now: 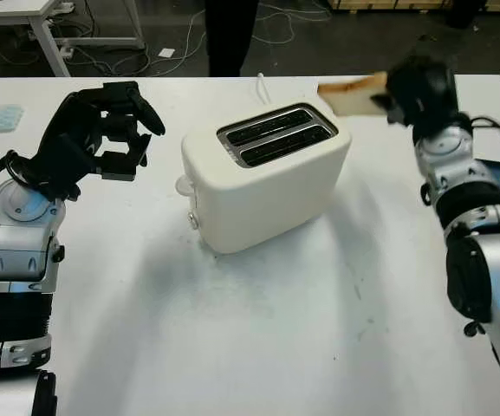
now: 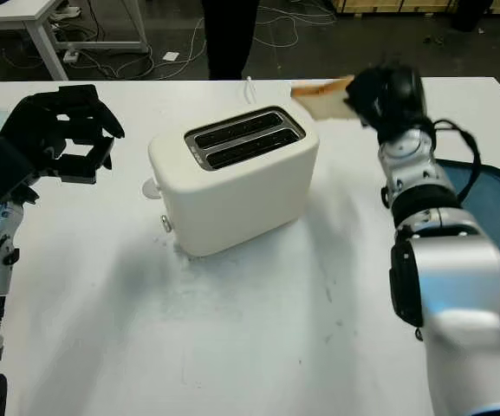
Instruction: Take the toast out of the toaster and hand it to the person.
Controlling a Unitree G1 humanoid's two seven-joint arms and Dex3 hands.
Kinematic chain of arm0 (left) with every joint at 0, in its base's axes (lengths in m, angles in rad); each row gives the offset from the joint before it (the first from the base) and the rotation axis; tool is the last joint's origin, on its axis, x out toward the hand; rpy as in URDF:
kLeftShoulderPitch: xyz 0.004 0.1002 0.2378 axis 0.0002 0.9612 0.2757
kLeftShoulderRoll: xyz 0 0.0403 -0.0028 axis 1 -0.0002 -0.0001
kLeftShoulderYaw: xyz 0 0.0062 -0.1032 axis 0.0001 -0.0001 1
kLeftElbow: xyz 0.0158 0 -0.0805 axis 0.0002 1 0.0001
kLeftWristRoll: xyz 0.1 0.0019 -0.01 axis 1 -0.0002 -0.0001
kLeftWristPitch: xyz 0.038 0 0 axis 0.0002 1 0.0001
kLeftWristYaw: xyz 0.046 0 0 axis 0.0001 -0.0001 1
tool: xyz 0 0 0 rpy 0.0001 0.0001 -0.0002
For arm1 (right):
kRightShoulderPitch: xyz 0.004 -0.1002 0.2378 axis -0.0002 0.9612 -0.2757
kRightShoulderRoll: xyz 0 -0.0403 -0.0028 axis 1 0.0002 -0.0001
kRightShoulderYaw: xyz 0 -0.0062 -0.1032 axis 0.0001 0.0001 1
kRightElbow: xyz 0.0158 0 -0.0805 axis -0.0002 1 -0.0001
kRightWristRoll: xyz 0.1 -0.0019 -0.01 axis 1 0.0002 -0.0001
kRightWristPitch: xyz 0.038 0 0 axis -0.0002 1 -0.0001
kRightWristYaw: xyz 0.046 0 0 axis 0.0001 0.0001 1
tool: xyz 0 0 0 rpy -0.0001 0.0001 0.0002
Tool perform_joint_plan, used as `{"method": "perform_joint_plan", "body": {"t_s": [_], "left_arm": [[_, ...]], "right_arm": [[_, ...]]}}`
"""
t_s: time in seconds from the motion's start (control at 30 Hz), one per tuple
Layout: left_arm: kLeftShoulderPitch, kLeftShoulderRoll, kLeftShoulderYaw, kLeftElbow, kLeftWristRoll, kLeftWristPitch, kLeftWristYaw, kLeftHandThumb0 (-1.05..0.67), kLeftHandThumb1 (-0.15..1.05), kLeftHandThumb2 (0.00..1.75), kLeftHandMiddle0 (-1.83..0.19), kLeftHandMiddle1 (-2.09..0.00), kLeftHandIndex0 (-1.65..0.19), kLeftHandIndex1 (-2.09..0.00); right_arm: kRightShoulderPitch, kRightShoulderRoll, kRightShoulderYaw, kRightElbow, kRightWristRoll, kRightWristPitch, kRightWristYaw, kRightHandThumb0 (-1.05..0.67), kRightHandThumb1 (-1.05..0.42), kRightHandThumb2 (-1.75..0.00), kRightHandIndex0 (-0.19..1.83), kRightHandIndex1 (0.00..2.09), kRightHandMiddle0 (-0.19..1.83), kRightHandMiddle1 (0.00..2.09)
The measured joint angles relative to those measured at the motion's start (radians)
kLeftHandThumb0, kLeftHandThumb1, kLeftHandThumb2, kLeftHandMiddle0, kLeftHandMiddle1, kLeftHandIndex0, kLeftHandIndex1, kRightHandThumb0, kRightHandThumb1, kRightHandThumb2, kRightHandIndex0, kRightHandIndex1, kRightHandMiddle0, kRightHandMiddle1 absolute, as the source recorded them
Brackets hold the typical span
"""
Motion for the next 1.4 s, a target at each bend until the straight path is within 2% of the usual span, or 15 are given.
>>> {"method": "perform_joint_plan", "body": {"t_s": [0.23,0.47,0.63,0.73,1.0,1.2,1.4], "left_arm": [[0.000,0.000,0.000,0.003,0.000,0.002,-0.001,-0.03,0.50,1.13,-0.98,-1.43,-0.74,-1.26],[0.000,0.004,0.000,0.007,0.000,0.019,-0.008,-0.03,0.53,1.09,-0.98,-1.44,-0.74,-1.26],[0.000,0.011,0.000,0.020,0.001,0.013,-0.018,-0.01,0.53,1.09,-0.98,-1.42,-0.74,-1.24],[0.000,0.011,0.000,0.020,0.001,0.013,-0.018,-0.01,0.52,1.09,-0.99,-1.42,-0.75,-1.24],[0.000,0.012,0.000,0.016,0.001,0.022,-0.018,0.01,0.52,1.08,-0.97,-1.42,-0.74,-1.22],[-0.001,0.012,0.000,0.017,0.001,0.019,-0.018,0.01,0.51,1.09,-0.98,-1.43,-0.76,-1.23],[-0.001,0.012,0.000,0.027,0.001,0.009,-0.018,0.01,0.50,1.12,-0.99,-1.43,-0.77,-1.24]], "right_arm": [[0.001,0.031,-0.044,0.000,0.034,0.000,0.003,-0.39,-0.92,-0.14,0.96,1.75,0.78,1.75],[0.001,0.047,-0.116,0.000,0.095,0.007,-0.001,-0.31,-0.92,-0.11,0.95,1.75,0.76,1.75],[0.000,0.054,-0.169,0.000,0.140,0.029,-0.016,-0.29,-0.92,-0.08,0.88,1.75,0.66,1.75],[-0.005,0.060,-0.193,0.000,0.158,0.029,-0.023,-0.29,-0.92,-0.11,0.84,1.75,0.69,1.70],[-0.020,0.061,-0.205,0.000,0.159,0.029,-0.025,-0.19,-0.92,-0.17,0.78,1.75,0.60,1.74],[-0.023,0.062,-0.211,0.000,0.159,0.029,-0.023,-0.18,-0.92,-0.16,0.74,1.75,0.62,1.73],[-0.023,0.066,-0.205,0.000,0.158,0.029,-0.024,-0.22,-0.92,-0.10,0.83,1.75,0.64,1.75]]}}
